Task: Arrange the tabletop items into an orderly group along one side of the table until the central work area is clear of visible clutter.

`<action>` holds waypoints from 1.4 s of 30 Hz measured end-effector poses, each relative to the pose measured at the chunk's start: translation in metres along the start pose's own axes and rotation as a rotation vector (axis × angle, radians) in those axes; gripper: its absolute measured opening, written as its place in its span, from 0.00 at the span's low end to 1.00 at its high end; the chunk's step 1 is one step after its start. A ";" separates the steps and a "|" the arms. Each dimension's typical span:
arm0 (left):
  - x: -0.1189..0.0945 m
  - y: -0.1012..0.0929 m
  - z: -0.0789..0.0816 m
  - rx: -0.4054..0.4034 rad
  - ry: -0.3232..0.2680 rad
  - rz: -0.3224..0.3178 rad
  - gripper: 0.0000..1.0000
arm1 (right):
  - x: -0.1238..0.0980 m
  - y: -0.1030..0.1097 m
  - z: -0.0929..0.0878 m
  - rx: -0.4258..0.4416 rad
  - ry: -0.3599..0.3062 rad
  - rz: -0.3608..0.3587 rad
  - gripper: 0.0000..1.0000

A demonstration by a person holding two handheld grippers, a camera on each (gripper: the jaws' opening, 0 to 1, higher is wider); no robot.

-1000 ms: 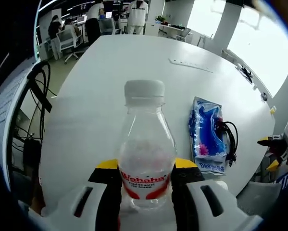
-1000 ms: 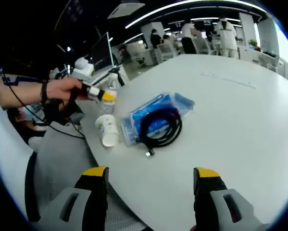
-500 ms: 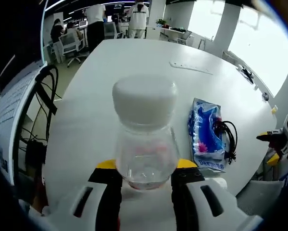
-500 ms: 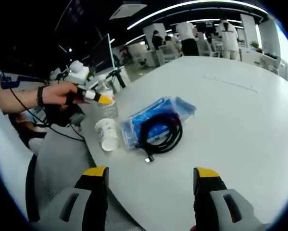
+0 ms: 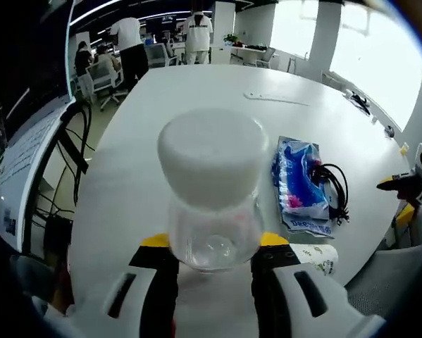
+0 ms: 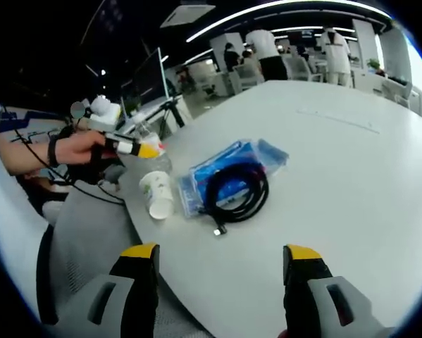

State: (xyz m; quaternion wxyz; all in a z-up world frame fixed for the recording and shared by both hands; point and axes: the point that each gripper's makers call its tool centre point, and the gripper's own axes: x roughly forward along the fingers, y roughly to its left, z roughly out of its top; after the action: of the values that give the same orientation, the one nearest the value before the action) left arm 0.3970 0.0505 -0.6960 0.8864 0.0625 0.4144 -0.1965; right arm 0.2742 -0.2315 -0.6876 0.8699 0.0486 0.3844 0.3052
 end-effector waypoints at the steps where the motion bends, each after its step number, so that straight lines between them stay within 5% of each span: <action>1: -0.001 0.000 -0.002 0.000 -0.004 0.002 0.39 | 0.000 0.000 0.000 0.000 0.001 -0.001 0.73; 10: -0.003 -0.002 -0.006 0.056 -0.015 0.004 0.39 | 0.002 0.000 0.006 -0.006 -0.012 0.001 0.73; 42: 0.000 -0.002 -0.003 0.009 -0.036 0.023 0.40 | 0.001 0.002 -0.002 0.003 0.011 -0.008 0.73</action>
State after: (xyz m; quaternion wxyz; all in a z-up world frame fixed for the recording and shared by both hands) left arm 0.3945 0.0495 -0.6981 0.8957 0.0677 0.3967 -0.1892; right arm 0.2728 -0.2293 -0.6890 0.8688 0.0470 0.3900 0.3015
